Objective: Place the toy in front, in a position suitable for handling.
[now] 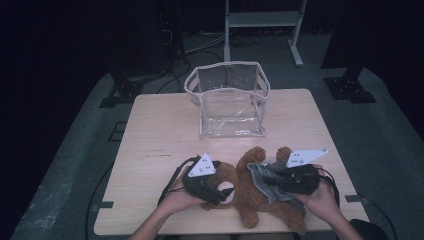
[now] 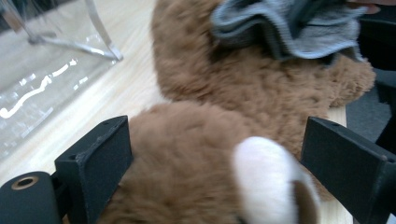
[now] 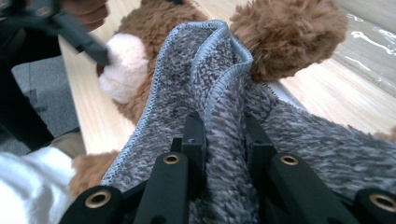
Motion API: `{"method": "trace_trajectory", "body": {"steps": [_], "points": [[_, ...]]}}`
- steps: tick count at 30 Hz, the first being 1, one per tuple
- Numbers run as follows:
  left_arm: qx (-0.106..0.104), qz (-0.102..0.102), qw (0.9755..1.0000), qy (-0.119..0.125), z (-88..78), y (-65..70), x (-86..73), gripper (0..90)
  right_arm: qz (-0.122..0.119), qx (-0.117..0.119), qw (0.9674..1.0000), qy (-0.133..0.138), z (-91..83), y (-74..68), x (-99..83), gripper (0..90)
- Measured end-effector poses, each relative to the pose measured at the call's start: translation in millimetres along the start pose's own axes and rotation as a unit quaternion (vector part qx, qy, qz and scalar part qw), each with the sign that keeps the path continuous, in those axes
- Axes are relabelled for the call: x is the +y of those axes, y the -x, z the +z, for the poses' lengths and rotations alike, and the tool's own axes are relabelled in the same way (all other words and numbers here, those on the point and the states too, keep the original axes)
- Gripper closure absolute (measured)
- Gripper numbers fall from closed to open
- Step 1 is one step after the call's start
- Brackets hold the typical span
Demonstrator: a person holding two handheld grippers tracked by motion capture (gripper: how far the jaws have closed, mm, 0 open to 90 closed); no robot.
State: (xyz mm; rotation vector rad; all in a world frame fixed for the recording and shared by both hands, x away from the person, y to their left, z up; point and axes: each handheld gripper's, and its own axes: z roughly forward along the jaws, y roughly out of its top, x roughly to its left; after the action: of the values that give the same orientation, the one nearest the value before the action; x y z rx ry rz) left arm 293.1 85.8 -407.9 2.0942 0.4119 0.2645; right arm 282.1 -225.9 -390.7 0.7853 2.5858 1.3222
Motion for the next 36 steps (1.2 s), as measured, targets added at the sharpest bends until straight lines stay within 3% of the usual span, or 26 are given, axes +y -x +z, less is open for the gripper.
{"method": "trace_trajectory", "body": {"steps": [4,9,14,17,21,24,27,31,34,36], "points": [[0.018,0.013,0.9997,-0.01,4.1,6.7,-3.4,12.6,-0.016,-0.014,0.9998,0.004,-6.3,-4.2,8.5,74.7],[0.017,0.015,0.9997,-0.004,3.7,7.1,-6.0,14.6,-0.003,-0.028,0.999,0.034,-7.1,3.1,27.1,74.8],[0.016,0.016,0.9997,0.007,-1.3,4.0,-6.4,11.2,0.008,-0.022,0.9997,0.004,18.3,6.2,17.8,74.7],[0.003,-0.001,0.9997,0.024,-8.3,-1.5,-8.1,8.7,0.011,-0.013,0.9998,0.012,16.7,1.7,7.6,75.5],[-0.011,0.002,0.9995,0.029,-13.9,-0.8,-7.0,7.6,0.003,-0.008,0.9999,0.01,12.7,-4.8,-0.5,75.9],[-0.016,-0.009,0.9989,0.044,-19.3,-3.5,-6.8,6.9,-0.007,-0.008,0.9999,0.009,10.2,-9.7,-4.4,76.0],[-0.017,-0.022,0.999,0.036,-20.7,-8.6,-9.5,6.4,-0.01,-0.007,0.9998,0.013,8.7,-12.7,-8.3,76.1],[-0.04,-0.042,0.9982,0.015,-13.4,-9.7,-17.2,5.5,-0.015,-0.008,0.9998,0.014,7.2,-15.5,-12.0,76.2],[-0.064,-0.054,0.9964,0.015,-6.2,-12.2,-20.7,1.9,-0.011,-0.003,0.9998,0.017,7.5,-15.7,-14.9,76.3],[-0.088,-0.07,0.9937,0.009,0.2,-17.8,-22.6,1.5,-0.01,-0.002,0.9998,0.016,6.9,-15.4,-15.3,76.3]]}}
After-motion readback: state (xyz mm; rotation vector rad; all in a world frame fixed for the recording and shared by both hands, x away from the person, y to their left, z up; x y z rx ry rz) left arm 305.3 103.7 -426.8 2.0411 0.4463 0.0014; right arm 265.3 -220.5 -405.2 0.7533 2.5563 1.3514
